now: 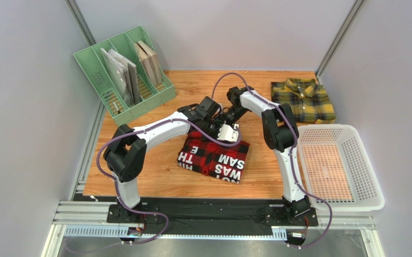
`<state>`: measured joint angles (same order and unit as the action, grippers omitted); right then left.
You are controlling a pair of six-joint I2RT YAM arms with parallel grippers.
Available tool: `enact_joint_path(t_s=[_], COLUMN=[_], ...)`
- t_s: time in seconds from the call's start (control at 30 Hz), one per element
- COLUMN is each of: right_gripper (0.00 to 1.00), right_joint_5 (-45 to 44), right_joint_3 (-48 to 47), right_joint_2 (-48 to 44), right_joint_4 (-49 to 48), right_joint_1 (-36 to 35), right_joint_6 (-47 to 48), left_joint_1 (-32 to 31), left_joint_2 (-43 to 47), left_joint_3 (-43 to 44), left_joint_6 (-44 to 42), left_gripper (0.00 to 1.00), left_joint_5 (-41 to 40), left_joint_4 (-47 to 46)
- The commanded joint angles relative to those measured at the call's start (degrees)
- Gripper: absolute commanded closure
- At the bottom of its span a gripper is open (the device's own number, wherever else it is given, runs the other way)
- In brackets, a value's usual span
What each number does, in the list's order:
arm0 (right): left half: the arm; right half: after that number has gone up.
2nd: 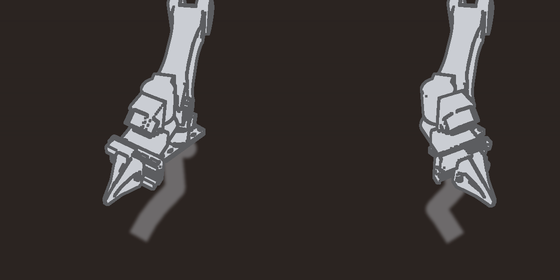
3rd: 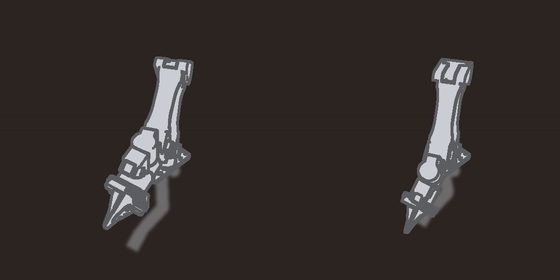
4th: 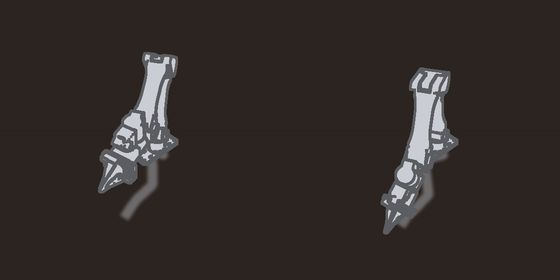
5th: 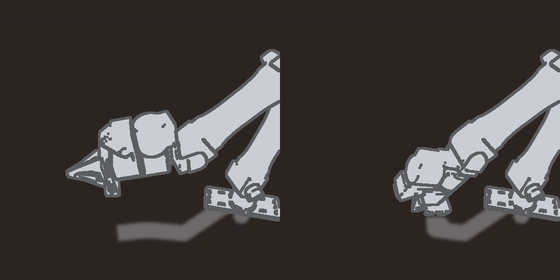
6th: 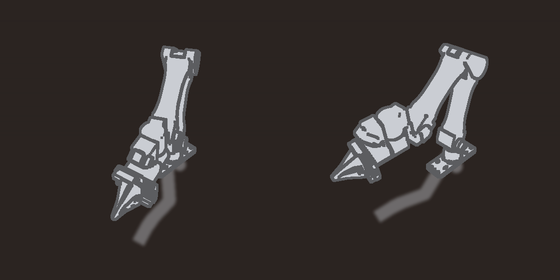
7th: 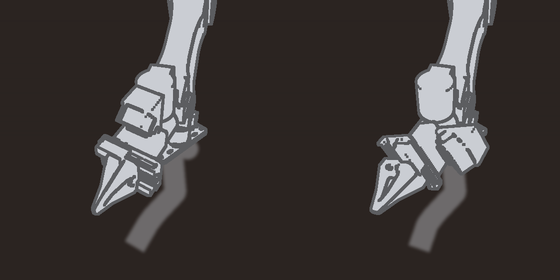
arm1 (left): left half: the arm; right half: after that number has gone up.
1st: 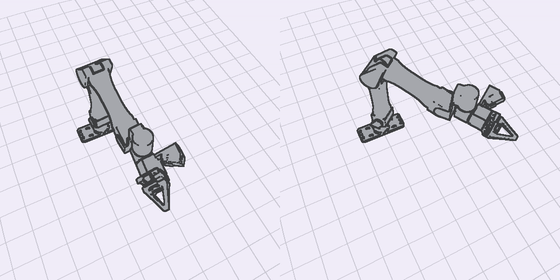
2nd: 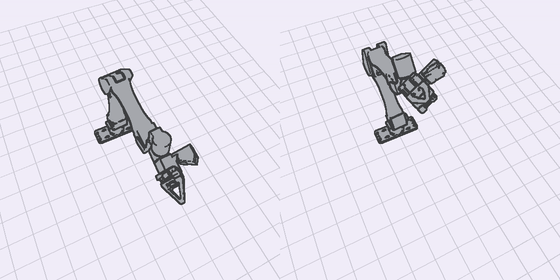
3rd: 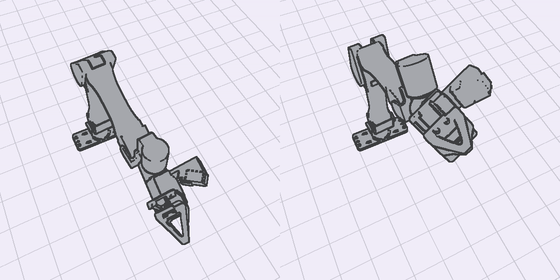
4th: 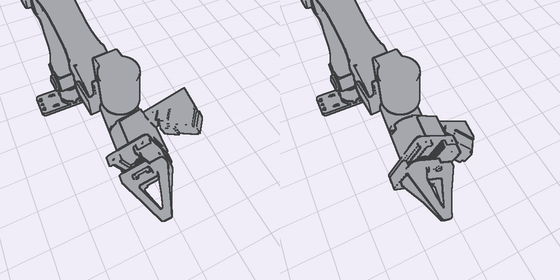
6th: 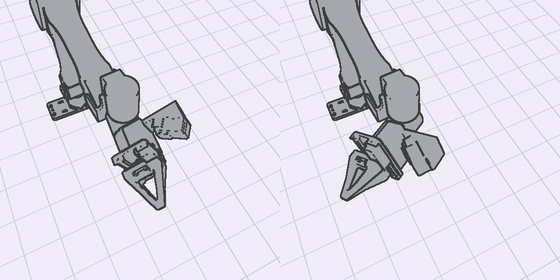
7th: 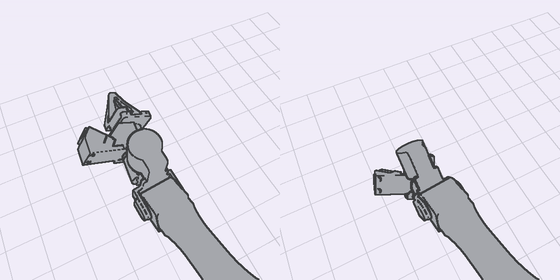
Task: Fold and stack the long sleeve shirts
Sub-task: Fold the shirt
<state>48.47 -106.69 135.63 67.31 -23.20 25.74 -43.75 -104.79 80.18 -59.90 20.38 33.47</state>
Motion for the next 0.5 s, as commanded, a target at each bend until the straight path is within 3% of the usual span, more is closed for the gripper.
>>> enact_joint_path(t_s=[0.0,0.13,0.23,0.27,0.43,0.47], right_gripper=[0.55,0.43,0.35,0.33,0.22,0.19], right_joint_5=[-0.04,-3.19,-4.34,-4.52,-4.53,-4.0], right_joint_3=[-5.62,-8.7,-9.93,-10.11,-9.42,-8.71], right_joint_2=[-0.81,-2.56,-4.4,-5.02,-9.33,-11.07], right_joint_4=[2.82,3.27,3.97,4.14,6.43,6.87], right_joint_1=[1.58,3.25,4.83,5.96,10.8,12.37], right_joint_6=[1.42,1.42,1.42,1.42,2.21,3.08], left_joint_1=[0.33,0.94,2.0,2.35,7.53,8.41], left_joint_2=[1.87,0.91,0.99,0.99,1.17,0.47], left_joint_3=[-0.64,-0.82,-0.91,0.4,8.31,11.11], left_joint_6=[-1.71,-1.89,-1.63,-1.19,3.11,3.64], left_gripper=[1.0,1.0,0.86,0.77,0.51,0.41], left_joint_5=[-0.61,-1.22,-1.58,-1.14,7.12,8.43], left_joint_4=[-5.18,-5.78,-8.33,-8.08,4.82,7.63])
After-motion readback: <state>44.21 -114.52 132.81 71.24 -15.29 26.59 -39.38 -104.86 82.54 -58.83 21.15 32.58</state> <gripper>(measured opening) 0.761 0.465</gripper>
